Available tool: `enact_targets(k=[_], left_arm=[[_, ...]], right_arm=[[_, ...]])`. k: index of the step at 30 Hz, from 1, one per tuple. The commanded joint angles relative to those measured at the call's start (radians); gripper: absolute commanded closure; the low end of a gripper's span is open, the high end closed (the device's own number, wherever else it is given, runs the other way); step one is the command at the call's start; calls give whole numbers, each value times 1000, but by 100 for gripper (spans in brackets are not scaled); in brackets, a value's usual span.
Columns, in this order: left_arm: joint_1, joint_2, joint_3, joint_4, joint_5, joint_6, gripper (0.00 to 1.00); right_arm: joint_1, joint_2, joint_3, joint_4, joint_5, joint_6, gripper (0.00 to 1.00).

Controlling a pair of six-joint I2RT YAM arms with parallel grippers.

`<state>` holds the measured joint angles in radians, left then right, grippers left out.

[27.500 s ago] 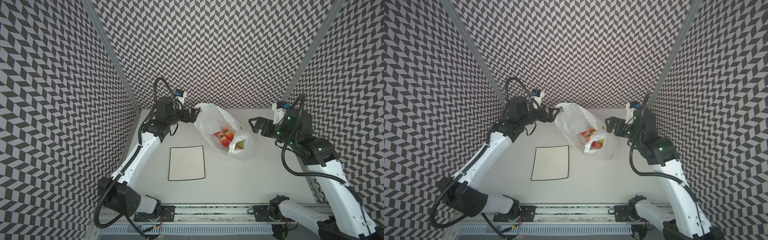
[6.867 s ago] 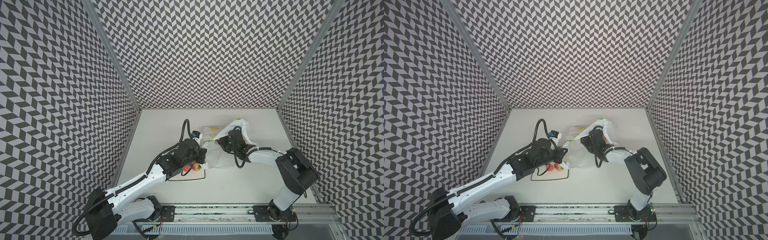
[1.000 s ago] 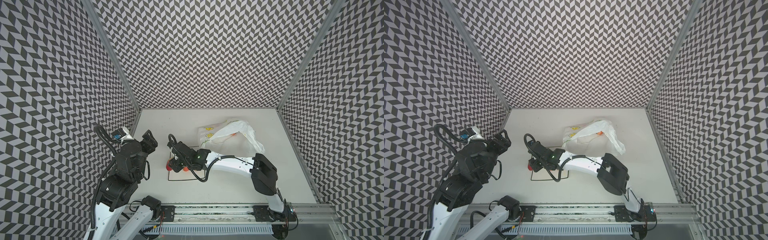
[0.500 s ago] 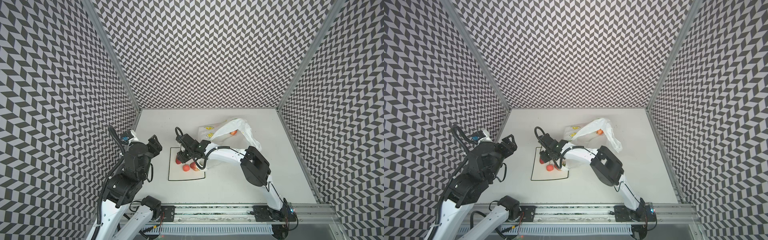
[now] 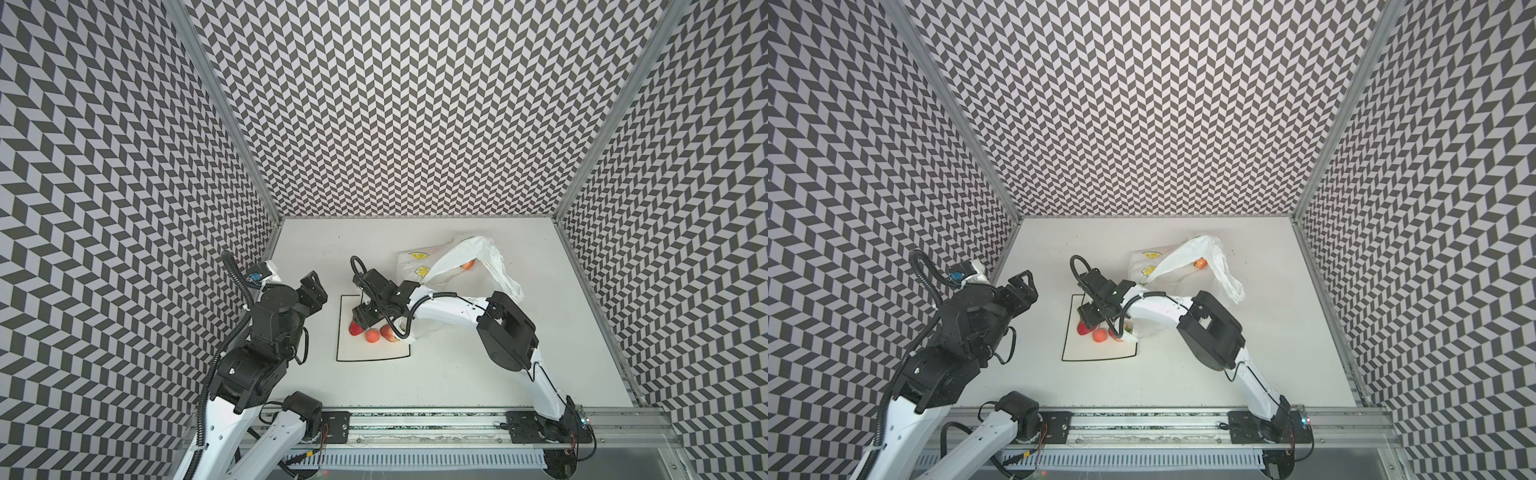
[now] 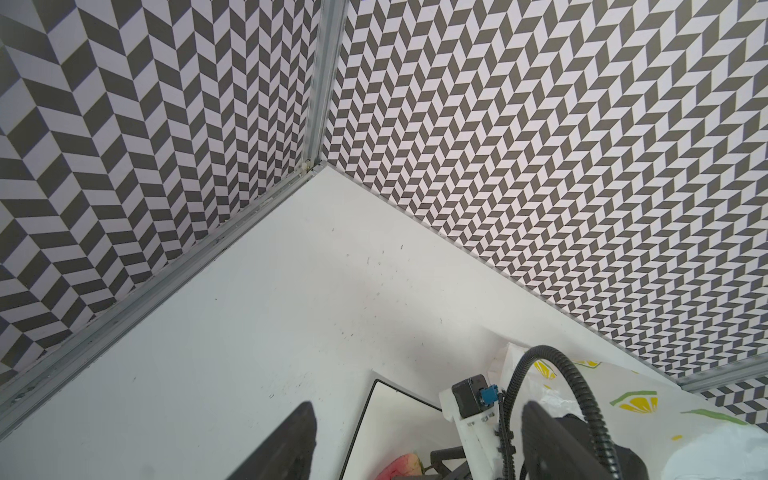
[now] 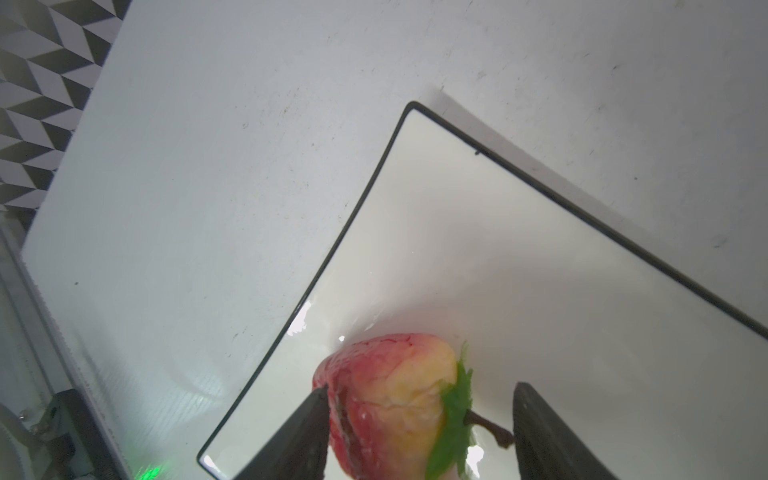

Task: Take the fake fruits out of the plastic bag
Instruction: 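Lower the strawberry into the square and open the right gripper, then grasp the bag edge with the left gripper while the right reaches into the bag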

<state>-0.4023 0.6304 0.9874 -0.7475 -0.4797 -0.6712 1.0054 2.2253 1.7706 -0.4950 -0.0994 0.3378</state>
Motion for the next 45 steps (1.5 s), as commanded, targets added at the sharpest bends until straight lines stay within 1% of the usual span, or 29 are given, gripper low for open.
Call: enact_targets(k=[1, 6, 11, 16, 19, 21, 24, 26, 28, 31, 34, 38, 41, 43, 45], left_arm=[[5, 0, -4, 25, 13, 2, 22], [5, -5, 2, 34, 23, 8, 22], [6, -3, 10, 50, 48, 24, 21], [6, -12, -14, 120, 145, 61, 21], [5, -17, -46, 189, 232, 94, 23], [6, -12, -68, 232, 305, 117, 26], [5, 4, -93, 283, 422, 133, 26], [6, 21, -106, 305, 484, 128, 25], [1, 40, -114, 322, 537, 124, 24], [-15, 71, -125, 334, 604, 123, 23], [-79, 119, -122, 321, 613, 135, 21], [-220, 185, -131, 336, 561, 131, 20], [-306, 232, -137, 370, 522, 109, 19], [-349, 263, -133, 380, 487, 107, 18], [-369, 295, -120, 384, 457, 122, 16]], right_arm=[[-1, -65, 42, 17, 43, -13, 29], [1, -207, -5, 100, -26, -1, 27], [12, -390, -149, 234, -110, -5, 28], [30, -603, -325, 348, -164, -30, 31], [31, -739, -436, 347, -92, -14, 34], [32, -834, -525, 340, -12, 3, 36], [31, -981, -682, 336, 117, 60, 39], [28, -1073, -784, 324, 219, 131, 42], [21, -1128, -855, 300, 285, 220, 43], [-2, -1151, -932, 270, 308, 366, 46], [-27, -1120, -984, 279, 300, 495, 49], [-55, -1044, -1038, 384, 308, 647, 50], [-89, -980, -1059, 481, 294, 753, 50], [-120, -938, -1070, 559, 264, 794, 51], [-157, -891, -1071, 613, 235, 844, 51]])
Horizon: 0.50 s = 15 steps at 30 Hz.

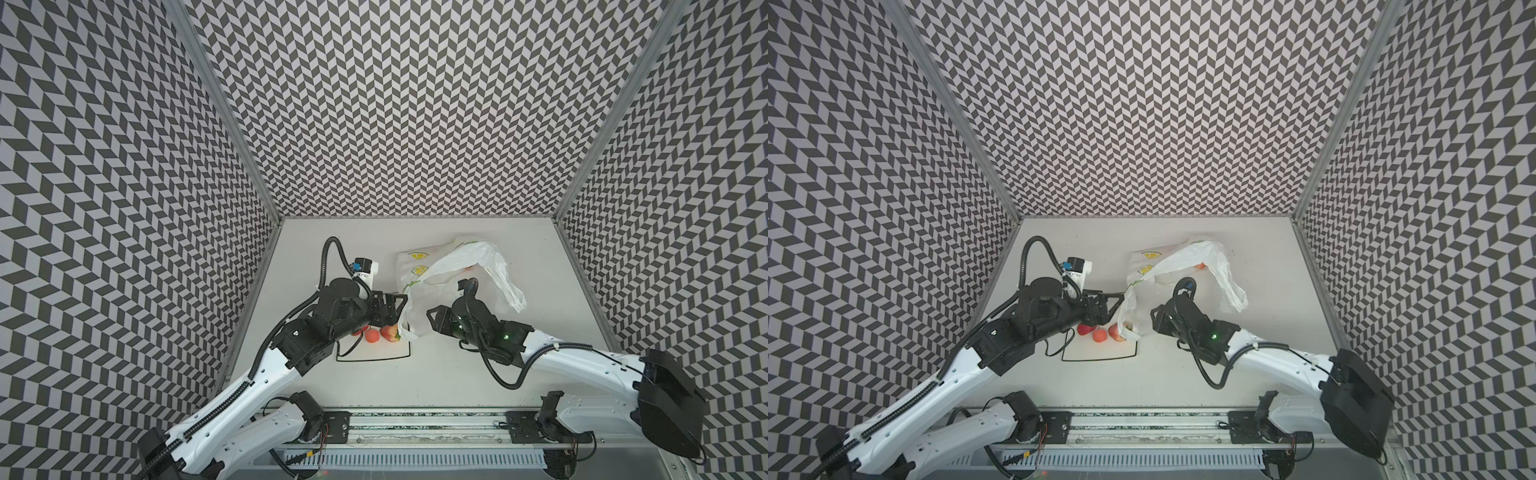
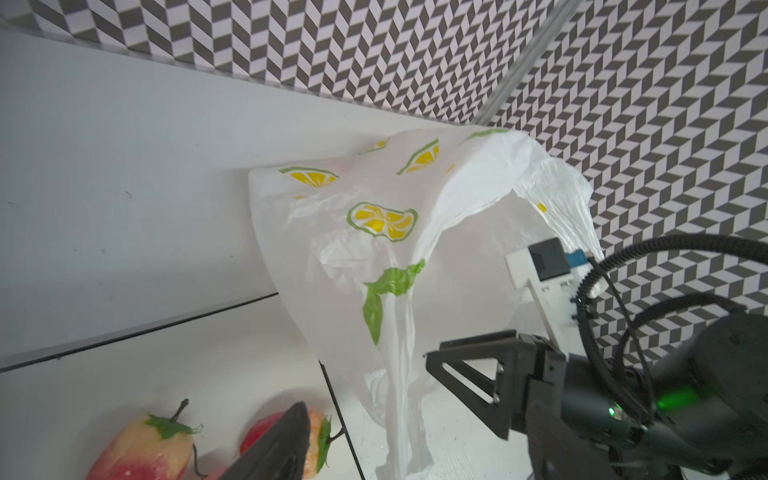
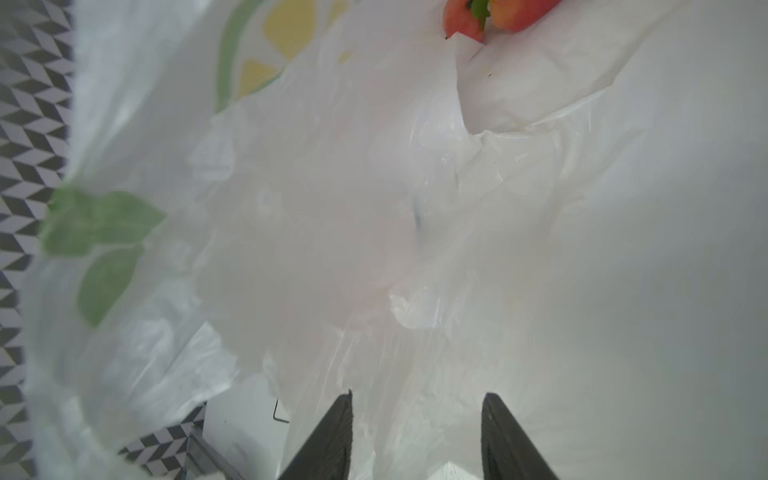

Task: Take the fake fruits out of the plastic bag
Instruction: 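Grasp the bag edge with the left gripper while the right reaches into the bag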

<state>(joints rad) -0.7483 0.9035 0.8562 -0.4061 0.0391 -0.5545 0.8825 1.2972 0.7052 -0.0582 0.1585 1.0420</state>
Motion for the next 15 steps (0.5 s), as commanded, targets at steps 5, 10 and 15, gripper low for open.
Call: enact_targets(k=[5, 10, 15], left_arm=[[-26, 130, 87, 12, -138, 111, 11], [-26, 249, 159, 6, -147, 248, 8], [-24, 347, 224, 25, -132, 344, 8]], right_arm=[[-130, 161, 14, 291, -86, 285, 52], [-195, 285, 54, 412, -148, 409, 51], [-226, 388, 73, 522, -134, 539, 49]])
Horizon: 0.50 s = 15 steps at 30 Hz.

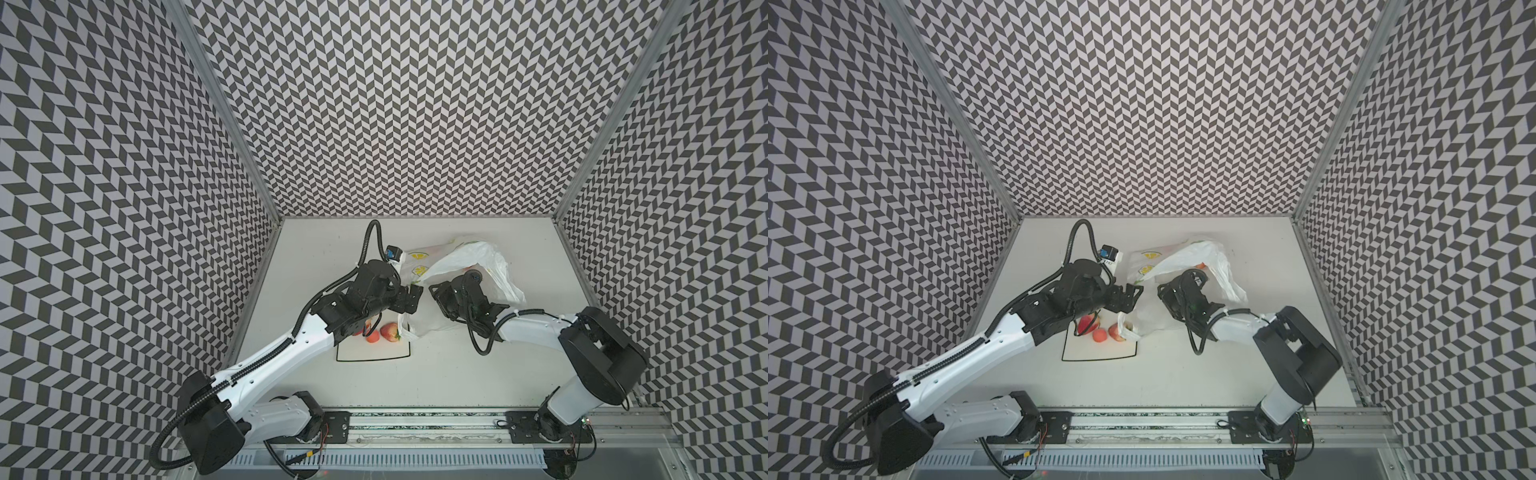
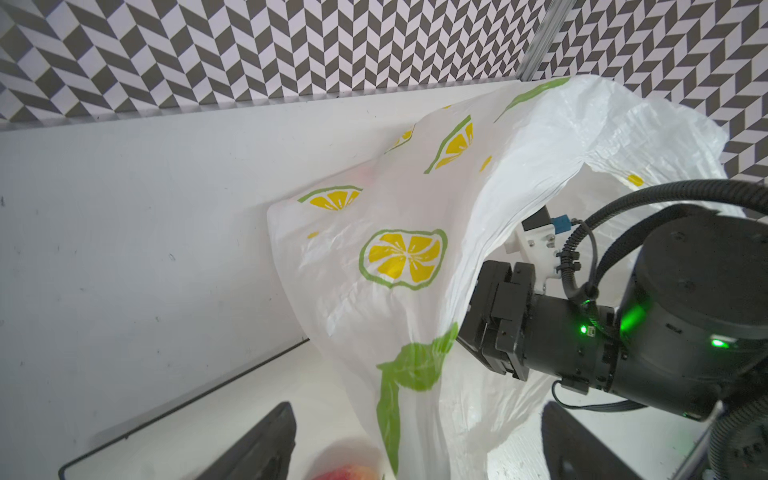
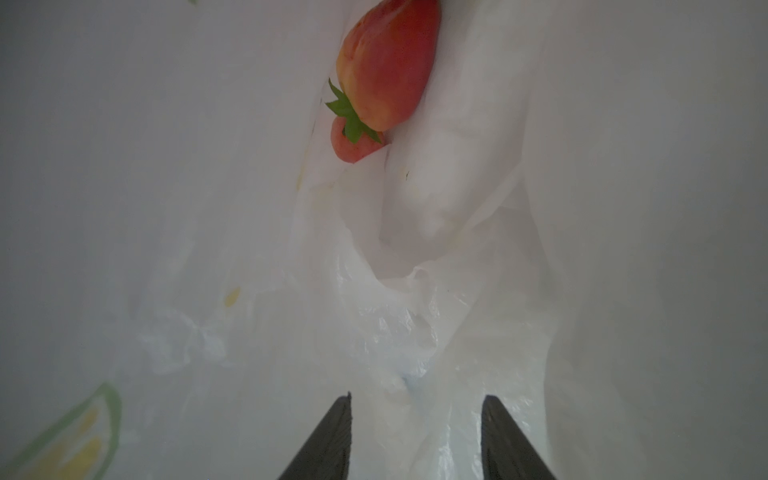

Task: Take the fake fruits out of the plastic bag
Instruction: 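Grasp the bag edge with the left gripper while the right reaches into the bag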

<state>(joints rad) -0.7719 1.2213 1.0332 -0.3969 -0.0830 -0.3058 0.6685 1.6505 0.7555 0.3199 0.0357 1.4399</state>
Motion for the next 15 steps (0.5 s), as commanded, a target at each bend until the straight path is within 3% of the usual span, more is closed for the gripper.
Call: enact_targets(k=[1, 9, 15], left_arm=[[0, 54, 67, 12, -8, 116, 8], [0, 237, 222, -33, 5, 286, 10], [3, 356, 336, -47, -60, 367, 22]], right_arm=[[-19, 53, 19, 178, -13, 170, 49], [-76, 166, 42, 304, 0, 306, 47], [-121, 208, 125, 291, -4, 287, 44]])
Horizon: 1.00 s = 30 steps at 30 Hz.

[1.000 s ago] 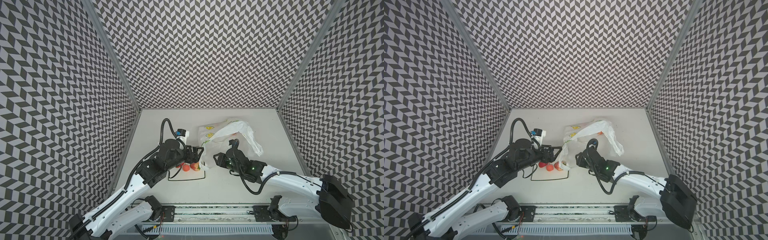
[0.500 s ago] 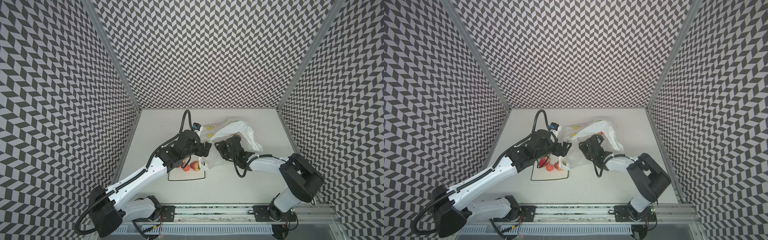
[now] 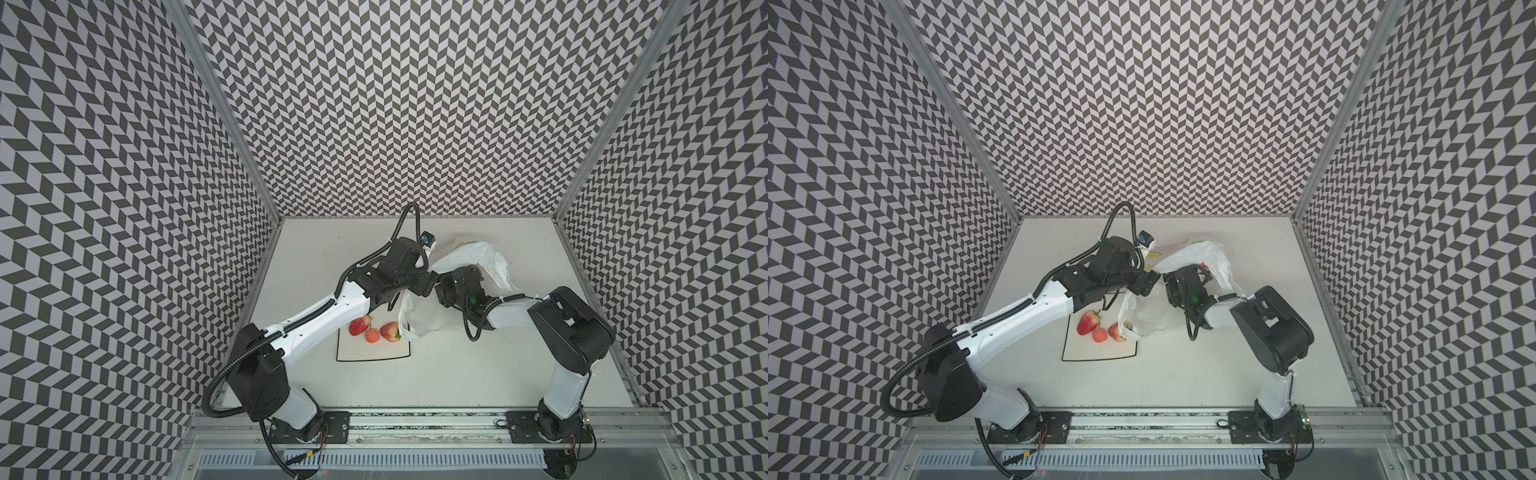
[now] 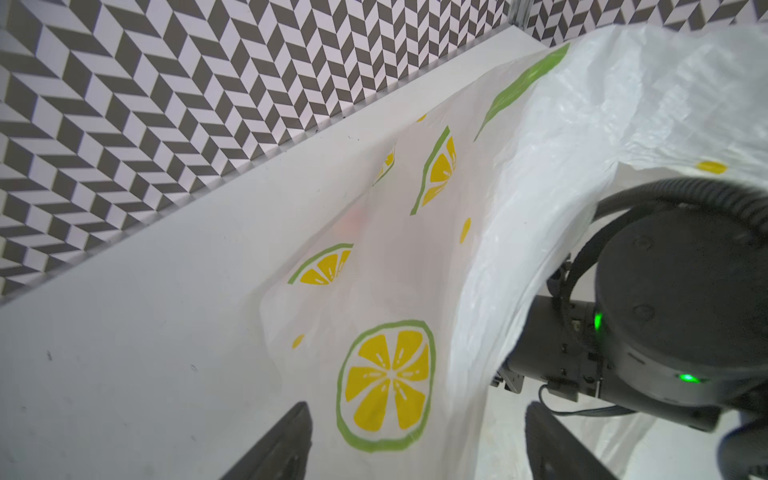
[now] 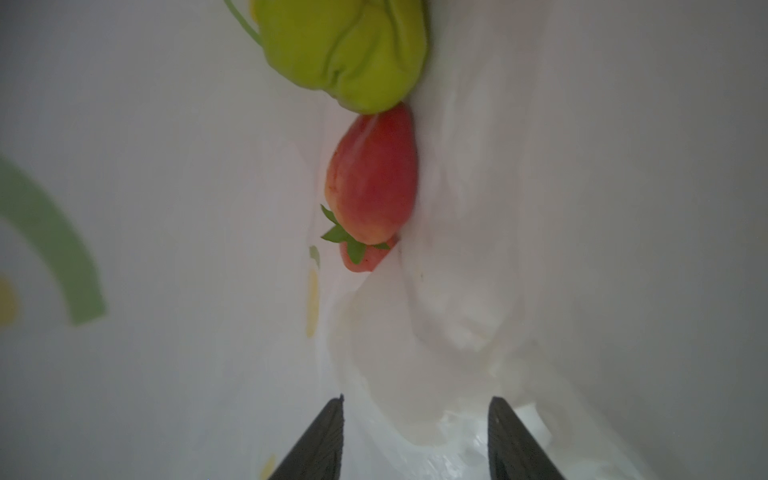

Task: Take the fake fruits out of the plastic bag
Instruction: 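Grasp the bag edge with the left gripper while the right reaches into the bag, then hold the bag open with the left gripper and close the right on a red strawberry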

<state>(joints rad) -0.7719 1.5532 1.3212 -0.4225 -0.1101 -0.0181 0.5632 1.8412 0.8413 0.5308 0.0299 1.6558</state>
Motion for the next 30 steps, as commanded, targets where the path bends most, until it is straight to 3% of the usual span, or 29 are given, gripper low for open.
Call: enact_targets(k=[1, 13, 22, 28, 30], left_arm=[[8, 40, 63, -21, -25, 87, 23], [10, 188, 196, -68, -10, 176, 46], [20, 252, 257, -82, -53, 220, 72], [20, 256, 295, -72, -29, 239, 98], [15, 242, 300, -59, -12, 241, 100]], right_arm=[[-28, 33, 51, 89, -16, 76, 44], [-69, 162, 171, 89, -56, 129, 41], [-82, 193, 187, 77, -52, 140, 36], [-79, 214, 197, 80, -62, 156, 33], [-80, 221, 203, 84, -50, 163, 33]])
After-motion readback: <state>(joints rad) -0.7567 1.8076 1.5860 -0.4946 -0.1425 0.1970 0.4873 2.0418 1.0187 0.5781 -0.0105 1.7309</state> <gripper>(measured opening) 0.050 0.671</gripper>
